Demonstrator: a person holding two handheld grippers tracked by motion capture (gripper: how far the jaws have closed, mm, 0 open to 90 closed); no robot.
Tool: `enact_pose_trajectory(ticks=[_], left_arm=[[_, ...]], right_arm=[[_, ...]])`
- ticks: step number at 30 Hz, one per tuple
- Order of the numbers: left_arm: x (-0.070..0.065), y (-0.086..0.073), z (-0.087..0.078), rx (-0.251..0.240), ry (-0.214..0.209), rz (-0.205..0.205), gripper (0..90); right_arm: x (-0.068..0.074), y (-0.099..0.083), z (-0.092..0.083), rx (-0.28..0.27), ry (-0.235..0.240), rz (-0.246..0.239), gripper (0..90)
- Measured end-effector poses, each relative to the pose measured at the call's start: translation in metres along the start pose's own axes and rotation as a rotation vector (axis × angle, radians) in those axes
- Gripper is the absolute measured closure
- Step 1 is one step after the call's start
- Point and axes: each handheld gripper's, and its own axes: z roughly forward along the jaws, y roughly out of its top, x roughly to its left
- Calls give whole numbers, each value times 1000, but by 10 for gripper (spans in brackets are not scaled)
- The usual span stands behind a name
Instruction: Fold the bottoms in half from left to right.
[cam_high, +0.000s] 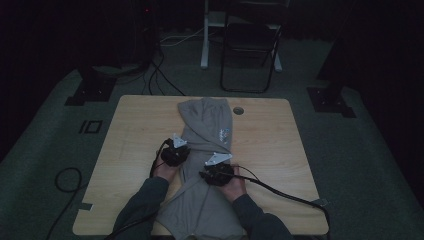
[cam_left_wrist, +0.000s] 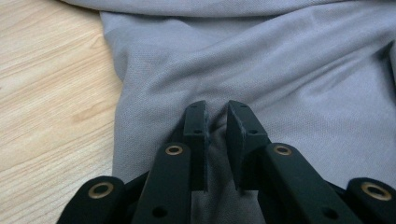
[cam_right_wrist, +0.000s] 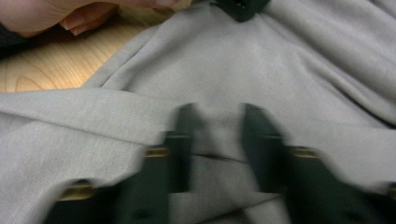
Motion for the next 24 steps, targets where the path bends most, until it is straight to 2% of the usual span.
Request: enact_pose_trajectory(ticks=[1, 2, 3, 6, 9, 10, 12, 17, 21, 22, 24], left_arm=[[0, 0, 0, 1, 3, 2, 794], [0, 0, 0, 0, 5, 4, 795], [0, 0, 0, 2, 4, 3, 797], [0, 0, 0, 1, 4, 0, 797], [0, 0, 0, 1, 6, -1, 798], [0, 0, 0, 1, 7, -2, 798], [1, 0, 0, 1, 6, -5, 799], [5, 0, 1, 2, 21, -10, 802], [14, 0, 1, 0, 32, -20, 803], [15, 0, 1, 1, 32, -23, 802], [17, 1, 1, 3, 32, -34, 802]], right_arm=[[-1, 1, 0, 1, 5, 5, 836], [-2, 2, -1, 11, 0, 16, 889], [-3, 2, -2, 13, -11, 18, 899], [-3, 2, -6, 10, -10, 4, 900], [0, -4, -17, 6, -17, -18, 900], [1, -10, -26, 1, -10, -11, 900], [0, -13, -31, 1, -13, -8, 900], [-9, -32, -55, 18, -49, 15, 900], [-16, -45, -67, 49, -87, 15, 900], [-19, -52, -71, 56, -92, 35, 900], [-21, -53, -72, 54, -102, 38, 900]])
